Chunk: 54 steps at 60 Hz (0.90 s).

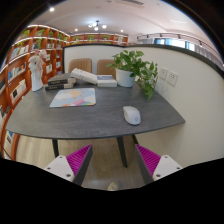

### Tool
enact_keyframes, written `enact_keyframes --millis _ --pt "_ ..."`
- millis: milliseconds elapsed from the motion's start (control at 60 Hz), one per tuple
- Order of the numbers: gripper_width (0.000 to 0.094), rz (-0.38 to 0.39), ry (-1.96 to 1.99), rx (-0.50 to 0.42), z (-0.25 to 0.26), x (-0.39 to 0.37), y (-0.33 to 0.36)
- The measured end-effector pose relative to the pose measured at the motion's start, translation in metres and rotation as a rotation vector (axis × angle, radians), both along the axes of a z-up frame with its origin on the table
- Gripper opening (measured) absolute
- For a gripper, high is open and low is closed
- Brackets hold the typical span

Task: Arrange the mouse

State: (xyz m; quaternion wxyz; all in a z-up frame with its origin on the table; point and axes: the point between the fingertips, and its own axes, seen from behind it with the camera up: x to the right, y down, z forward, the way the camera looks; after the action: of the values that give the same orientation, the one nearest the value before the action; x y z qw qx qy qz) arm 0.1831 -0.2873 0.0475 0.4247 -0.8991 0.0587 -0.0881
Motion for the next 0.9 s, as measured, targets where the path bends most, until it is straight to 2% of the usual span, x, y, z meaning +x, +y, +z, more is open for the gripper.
enact_keyframes --millis 167,367,600,650,717,733,767,900 --pt "0.0854 -0.001 0.008 -0.003 -0.020 0.047 0.026" --pt "0.0849 0.060 0.084 0.024 -0.033 0.081 0.097" --pt "0.0819 0.072 0.154 0.014 -0.046 0.108 0.168" --pt "0.0770 0.085 0.158 0.016 -0.049 0.108 0.179" --pt "0.0652 0.098 0.144 0.019 -0.052 0.109 0.191" --pt "0.0657 0.100 0.139 0.016 -0.052 0.110 0.192" --pt "0.0523 0.109 0.134 0.006 -0.053 0.109 0.195" --pt "0.0431 0.083 0.116 -0.049 -0.055 0.114 0.195"
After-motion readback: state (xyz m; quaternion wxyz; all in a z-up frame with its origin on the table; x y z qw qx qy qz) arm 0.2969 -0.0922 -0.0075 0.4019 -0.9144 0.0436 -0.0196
